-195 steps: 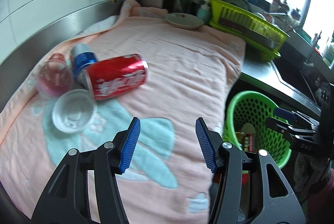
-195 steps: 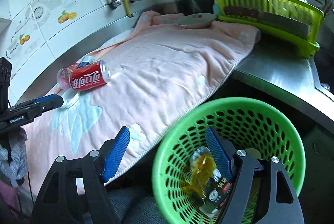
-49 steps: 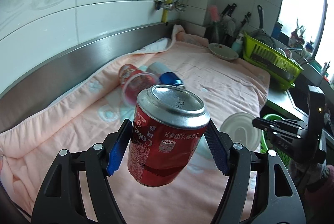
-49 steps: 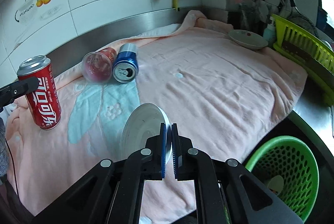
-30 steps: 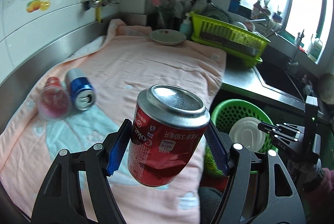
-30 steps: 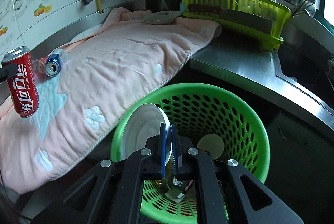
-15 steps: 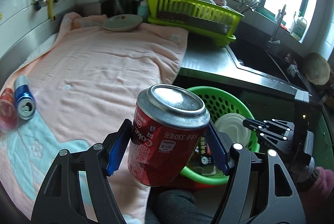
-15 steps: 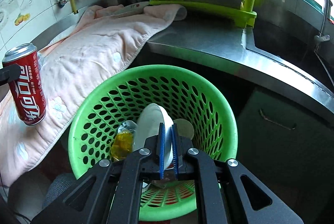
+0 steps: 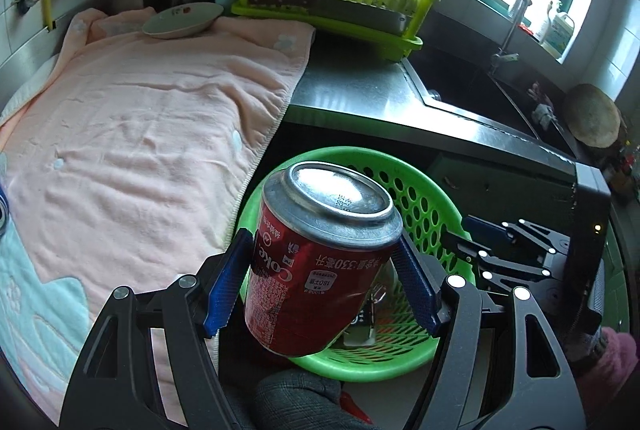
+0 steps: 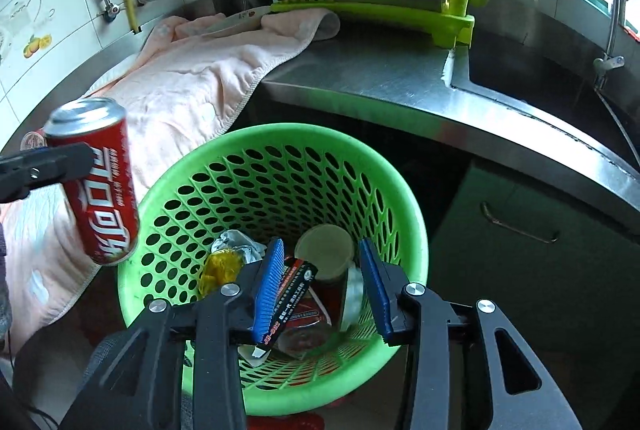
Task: Collect trash
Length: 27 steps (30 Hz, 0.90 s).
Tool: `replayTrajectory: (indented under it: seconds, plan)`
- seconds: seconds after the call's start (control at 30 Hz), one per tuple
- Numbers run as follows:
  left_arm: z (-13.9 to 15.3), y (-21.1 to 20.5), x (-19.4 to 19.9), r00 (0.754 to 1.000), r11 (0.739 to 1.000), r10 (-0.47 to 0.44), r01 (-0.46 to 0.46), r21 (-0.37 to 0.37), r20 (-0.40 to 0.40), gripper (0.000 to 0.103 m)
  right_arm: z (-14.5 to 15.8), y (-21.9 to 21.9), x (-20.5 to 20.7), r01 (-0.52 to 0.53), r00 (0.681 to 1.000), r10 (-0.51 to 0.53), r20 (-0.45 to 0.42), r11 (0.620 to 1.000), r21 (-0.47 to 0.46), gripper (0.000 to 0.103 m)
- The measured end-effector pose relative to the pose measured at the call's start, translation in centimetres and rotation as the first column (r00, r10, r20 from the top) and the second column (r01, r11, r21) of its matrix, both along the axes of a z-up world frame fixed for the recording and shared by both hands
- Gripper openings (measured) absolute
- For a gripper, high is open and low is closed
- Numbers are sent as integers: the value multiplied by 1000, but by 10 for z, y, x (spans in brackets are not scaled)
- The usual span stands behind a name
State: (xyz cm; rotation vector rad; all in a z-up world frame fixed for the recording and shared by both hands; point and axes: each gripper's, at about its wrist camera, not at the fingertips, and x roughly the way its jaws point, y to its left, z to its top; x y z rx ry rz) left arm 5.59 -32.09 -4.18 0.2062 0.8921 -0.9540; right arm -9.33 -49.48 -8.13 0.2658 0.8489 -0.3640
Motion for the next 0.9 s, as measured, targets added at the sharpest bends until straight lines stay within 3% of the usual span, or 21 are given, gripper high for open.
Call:
replayTrajectory:
  seconds: [0.3,0.63,0.9]
  plan:
    - [-11,-6,-2,999,1000,-7,8,15,-46,71,5,3,-3,-12,1000,12,15,1000,-6,66]
    - [1,23,5,998,999,34,-35,-16,-47,75,20,21,6,-43,998,44,44,999,-21,74]
    - [17,77,21,990,990,138,-139,-25,-12,75,38,52,30,-114,991,116,71,993,-35,81]
